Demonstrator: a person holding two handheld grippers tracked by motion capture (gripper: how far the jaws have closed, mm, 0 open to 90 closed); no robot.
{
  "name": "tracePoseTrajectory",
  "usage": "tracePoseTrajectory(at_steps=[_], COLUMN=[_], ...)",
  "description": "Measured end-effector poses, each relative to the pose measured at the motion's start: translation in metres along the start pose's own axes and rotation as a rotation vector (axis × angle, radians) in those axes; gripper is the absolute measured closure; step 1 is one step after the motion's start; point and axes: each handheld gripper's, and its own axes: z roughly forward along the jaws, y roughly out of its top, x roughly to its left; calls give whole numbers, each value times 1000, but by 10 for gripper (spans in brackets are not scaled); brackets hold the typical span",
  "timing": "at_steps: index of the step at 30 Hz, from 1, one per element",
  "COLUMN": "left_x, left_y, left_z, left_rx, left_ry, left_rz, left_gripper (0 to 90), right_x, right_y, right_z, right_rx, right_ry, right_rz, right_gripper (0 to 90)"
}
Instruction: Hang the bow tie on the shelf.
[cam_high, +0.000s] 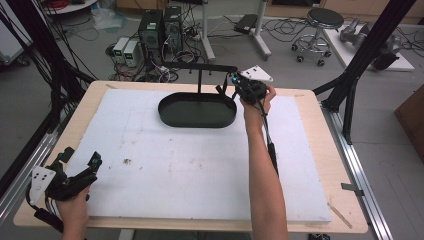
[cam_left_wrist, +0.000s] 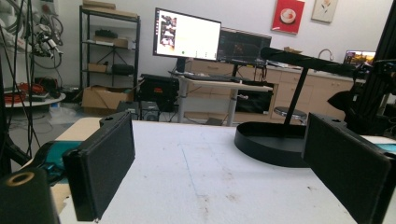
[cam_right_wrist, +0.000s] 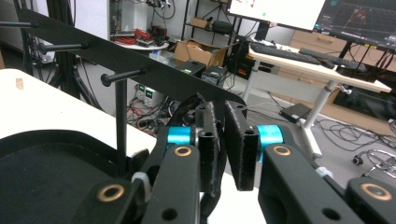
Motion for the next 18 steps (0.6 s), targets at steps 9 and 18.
tracePoseTrajectory(at_steps=[9,18], left_x=[0,-4], left_y=[0,3], left_z=[0,-1], left_rx=[-1,-7], left_ry=[3,0], left_rz=[0,-6], left_gripper=[100,100], right_x=[0,-8], right_y=[9,26], right_z=[-13,-49], right_rx=[-41,-1], right_ry=[-51,6], right_rz=[22,59], right_gripper=[429,110])
